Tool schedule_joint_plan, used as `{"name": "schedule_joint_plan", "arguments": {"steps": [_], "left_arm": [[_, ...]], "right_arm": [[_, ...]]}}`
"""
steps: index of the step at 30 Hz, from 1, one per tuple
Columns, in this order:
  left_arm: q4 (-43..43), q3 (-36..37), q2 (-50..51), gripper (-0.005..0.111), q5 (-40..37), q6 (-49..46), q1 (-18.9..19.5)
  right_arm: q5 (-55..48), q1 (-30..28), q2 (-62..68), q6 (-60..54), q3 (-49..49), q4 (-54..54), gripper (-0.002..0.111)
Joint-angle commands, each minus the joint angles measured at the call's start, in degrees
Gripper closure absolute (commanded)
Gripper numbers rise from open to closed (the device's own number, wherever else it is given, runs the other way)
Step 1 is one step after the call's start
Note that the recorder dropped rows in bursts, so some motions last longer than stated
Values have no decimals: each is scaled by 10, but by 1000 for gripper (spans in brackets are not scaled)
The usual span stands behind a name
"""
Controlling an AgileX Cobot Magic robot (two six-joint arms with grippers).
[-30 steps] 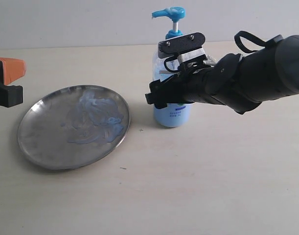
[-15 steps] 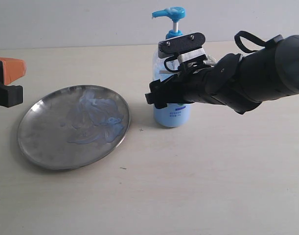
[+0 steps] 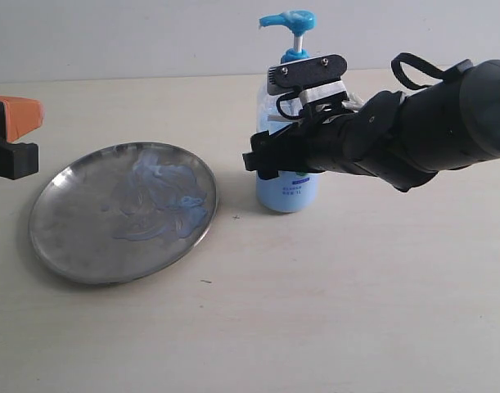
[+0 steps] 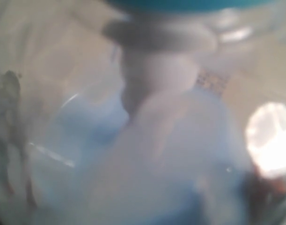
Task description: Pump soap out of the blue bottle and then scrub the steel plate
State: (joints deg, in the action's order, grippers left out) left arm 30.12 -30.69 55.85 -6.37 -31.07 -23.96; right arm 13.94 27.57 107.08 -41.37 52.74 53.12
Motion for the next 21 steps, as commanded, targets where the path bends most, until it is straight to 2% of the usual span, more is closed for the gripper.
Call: {"name": "schedule_joint_plan", "arguments": {"steps": [1, 9, 15, 21], "left_arm": [[5, 1, -4, 107, 6, 3, 2], [5, 1, -4, 107, 6, 3, 2], [5, 1, -4, 107, 6, 3, 2], [5, 1, -4, 107, 5, 3, 2]], "right_arm": [[23, -3, -8, 5, 2, -2, 68], [23, -3, -8, 5, 2, -2, 37], [23, -3, -8, 10, 2, -2, 27], [18, -3, -9, 76, 2, 0, 26]]}}
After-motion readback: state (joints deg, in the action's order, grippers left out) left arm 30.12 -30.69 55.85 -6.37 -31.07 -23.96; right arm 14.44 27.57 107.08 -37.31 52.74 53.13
